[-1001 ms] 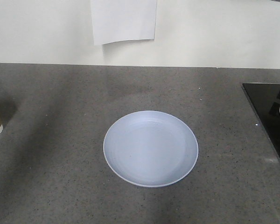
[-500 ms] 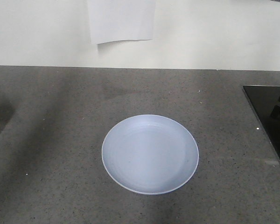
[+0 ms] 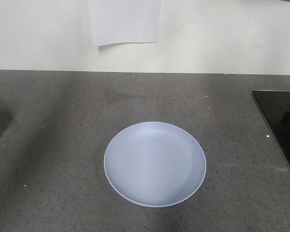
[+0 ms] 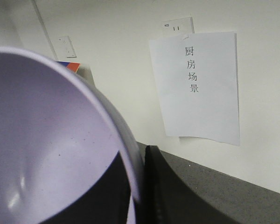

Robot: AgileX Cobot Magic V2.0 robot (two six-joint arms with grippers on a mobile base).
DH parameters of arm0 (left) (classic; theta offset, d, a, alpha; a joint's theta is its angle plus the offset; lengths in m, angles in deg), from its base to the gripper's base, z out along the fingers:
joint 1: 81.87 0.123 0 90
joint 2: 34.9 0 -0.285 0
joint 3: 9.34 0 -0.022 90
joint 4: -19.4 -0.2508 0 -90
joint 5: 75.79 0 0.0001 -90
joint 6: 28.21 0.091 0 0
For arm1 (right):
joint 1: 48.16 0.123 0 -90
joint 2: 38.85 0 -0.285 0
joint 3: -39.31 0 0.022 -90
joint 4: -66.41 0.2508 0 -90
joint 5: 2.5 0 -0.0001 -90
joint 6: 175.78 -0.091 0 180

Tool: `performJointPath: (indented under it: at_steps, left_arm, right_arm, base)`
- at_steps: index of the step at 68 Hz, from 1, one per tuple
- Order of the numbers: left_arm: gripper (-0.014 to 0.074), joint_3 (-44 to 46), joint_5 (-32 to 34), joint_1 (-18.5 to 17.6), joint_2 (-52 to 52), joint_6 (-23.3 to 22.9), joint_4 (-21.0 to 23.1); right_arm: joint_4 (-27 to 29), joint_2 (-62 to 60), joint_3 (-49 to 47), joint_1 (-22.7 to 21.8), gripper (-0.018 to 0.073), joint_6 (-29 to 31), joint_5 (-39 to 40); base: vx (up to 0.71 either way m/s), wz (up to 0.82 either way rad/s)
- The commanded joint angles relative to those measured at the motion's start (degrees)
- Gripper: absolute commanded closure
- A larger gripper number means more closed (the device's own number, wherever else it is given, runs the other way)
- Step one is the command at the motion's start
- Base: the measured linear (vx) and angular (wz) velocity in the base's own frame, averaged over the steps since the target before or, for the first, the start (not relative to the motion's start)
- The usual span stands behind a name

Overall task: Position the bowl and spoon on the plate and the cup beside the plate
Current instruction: 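Drive closer so the plate sits centred before the robot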

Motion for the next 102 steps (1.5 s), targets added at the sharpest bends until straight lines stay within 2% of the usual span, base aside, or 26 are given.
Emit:
performJointPath:
  at_steps: [1,102]
  left_arm:
    - [0.0602,1.3,3.3,0.0,0.4,-0.4,-1.9]
    - [0.0602,1.3,3.3,0.0,0.4,-0.4,-1.9]
  right_arm:
    - [3.7,-1.3,-1.4,-0.1,0.0564,0.6,2.2]
    - [3.7,-1.3,-1.4,-0.1,0.0564,0.6,2.2]
  base:
    - [0.02,0.0]
    - [0.0,0.0]
